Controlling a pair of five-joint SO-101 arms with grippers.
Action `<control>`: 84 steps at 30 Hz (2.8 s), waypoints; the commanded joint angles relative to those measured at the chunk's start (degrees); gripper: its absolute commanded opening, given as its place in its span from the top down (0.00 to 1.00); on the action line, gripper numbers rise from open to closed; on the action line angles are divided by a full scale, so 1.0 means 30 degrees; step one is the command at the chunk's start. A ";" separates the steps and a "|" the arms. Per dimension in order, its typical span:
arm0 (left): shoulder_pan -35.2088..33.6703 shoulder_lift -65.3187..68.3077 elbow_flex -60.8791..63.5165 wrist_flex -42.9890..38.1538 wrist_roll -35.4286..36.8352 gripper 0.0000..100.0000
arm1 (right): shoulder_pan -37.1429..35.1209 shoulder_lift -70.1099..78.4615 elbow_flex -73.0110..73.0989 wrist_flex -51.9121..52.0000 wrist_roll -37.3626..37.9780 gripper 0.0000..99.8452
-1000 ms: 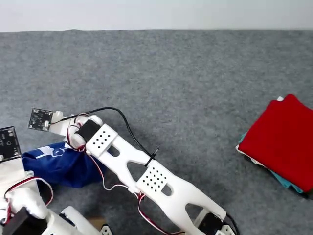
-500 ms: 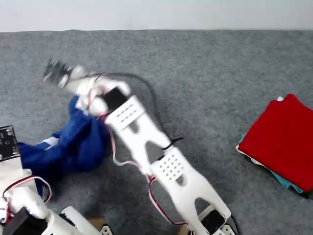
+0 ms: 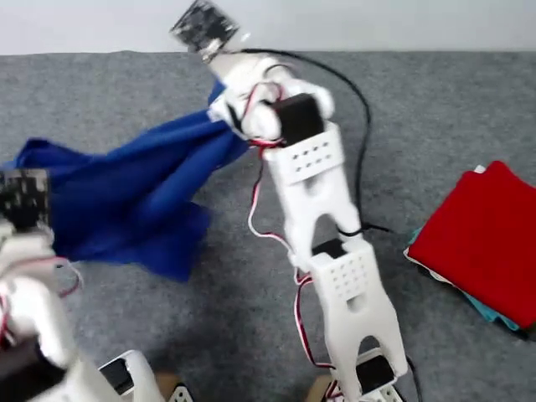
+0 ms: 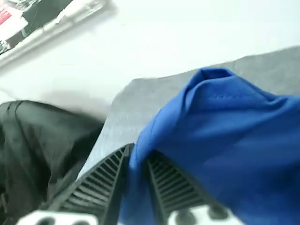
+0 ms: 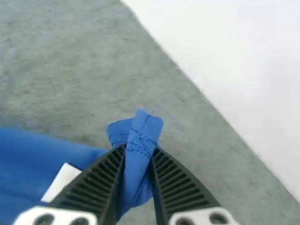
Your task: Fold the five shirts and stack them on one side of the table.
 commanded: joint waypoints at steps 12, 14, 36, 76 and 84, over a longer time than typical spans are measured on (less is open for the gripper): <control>0.6095 1.6879 -1.8916 0.6623 0.1407 1.00 | 0.2418 -0.3414 -0.1084 0.3766 -0.0293 0.99; 0.6388 1.8256 -2.0557 0.8762 0.1260 1.00 | 0.2564 -0.3619 -0.1055 0.3766 -0.0469 0.99; 0.6799 1.6791 -1.4344 0.9670 -0.0498 1.00 | 0.3824 -1.6190 1.8872 0.3707 -0.2168 0.82; 0.4864 1.6791 -1.0212 0.6593 0.1114 1.00 | 0.0601 -0.9538 2.7546 -0.1363 -0.0469 0.74; 0.4923 1.6703 -0.9656 0.6564 0.1114 1.00 | 0.1099 -0.6051 2.4176 -0.1304 -0.0440 0.74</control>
